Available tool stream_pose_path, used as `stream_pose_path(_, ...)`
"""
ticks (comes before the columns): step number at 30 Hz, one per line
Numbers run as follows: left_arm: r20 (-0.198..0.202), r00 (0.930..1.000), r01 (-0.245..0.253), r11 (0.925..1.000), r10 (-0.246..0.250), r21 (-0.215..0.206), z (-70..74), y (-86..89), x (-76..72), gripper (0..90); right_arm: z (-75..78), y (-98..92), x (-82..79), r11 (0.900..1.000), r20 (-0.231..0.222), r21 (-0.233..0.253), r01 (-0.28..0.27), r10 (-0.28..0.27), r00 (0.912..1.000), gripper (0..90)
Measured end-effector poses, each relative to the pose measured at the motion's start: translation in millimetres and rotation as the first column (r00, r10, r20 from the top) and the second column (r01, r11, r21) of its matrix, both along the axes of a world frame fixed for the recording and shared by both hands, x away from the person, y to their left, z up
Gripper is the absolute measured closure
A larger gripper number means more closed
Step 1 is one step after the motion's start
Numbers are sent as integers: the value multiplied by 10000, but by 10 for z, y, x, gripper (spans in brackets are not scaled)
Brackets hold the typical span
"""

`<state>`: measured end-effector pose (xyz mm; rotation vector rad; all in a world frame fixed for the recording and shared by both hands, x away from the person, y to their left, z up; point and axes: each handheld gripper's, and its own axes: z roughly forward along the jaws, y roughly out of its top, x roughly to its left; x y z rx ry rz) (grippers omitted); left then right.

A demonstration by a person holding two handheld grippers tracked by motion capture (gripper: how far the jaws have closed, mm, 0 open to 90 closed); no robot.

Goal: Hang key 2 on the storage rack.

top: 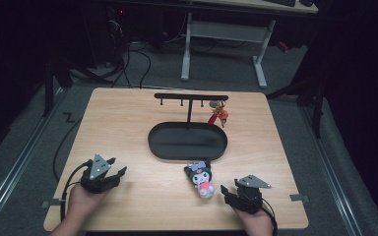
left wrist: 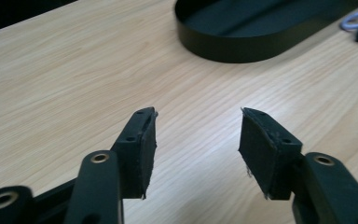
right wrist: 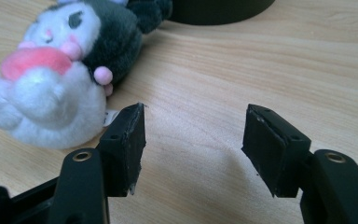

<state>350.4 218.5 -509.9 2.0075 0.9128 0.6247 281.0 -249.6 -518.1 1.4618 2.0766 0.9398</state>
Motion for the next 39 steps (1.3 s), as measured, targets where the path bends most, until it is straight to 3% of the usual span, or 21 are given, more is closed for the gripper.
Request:
stream_pose_path(3,-170,9999,-16,9994,10,-349,-6,133,21,391,-5,22,25,9992,-305,-399,96,-108,9995,378)
stream_pose_path(5,-191,9998,-29,9991,20,-430,-10,161,27,362,-3,20,37,9991,-483,-394,135,-154,9987,377)
stream_pose_path(6,-246,9996,-111,9988,100,-487,-27,189,44,339,-7,28,52,9992,-946,-328,220,-250,9952,374)
stream_pose_path(9,-344,9993,-146,9983,127,-558,-42,198,70,290,5,67,61,9973,-1330,-714,188,-282,9907,370)
stream_pose_path(14,-187,9998,72,9989,-81,-474,-38,173,76,289,143,123,109,9943,-2080,-1057,131,-349,9775,359)
stream_pose_path(17,-202,9997,118,9991,-126,-413,-46,171,85,292,233,171,172,9900,-2741,-1402,-182,-212,9615,344)
stream_pose_path(20,-181,9997,165,9990,-173,-412,-45,168,87,294,335,206,257,9861,-3412,-1600,-442,-132,9399,325)
stream_pose_path(24,-91,9996,247,9987,-251,-435,-36,147,89,297,401,215,352,9843,-4188,-1678,-541,-215,9078,319)
stream_pose_path(27,-86,9994,335,9987,-338,-374,-34,126,90,298,418,226,413,9771,-4682,-1982,-769,-254,8833,313)
stream_pose_path(33,-133,9992,380,9986,-385,-367,-45,113,87,298,466,273,458,9615,-5127,-2473,-1199,-248,8582,310)
stream_pose_path(34,-129,9992,384,9987,-389,-343,-44,114,85,298,474,282,460,9610,-5167,-2471,-1243,-222,8559,310)
stream_pose_path(37,-134,9992,378,9986,-383,-379,-36,121,78,298,515,314,465,9560,-5470,-2529,-1485,-147,8370,304)
stream_pose_path(39,-132,9993,343,9986,-349,-410,-35,128,68,298,537,331,466,9532,-5566,-2569,-1593,-111,8307,294)
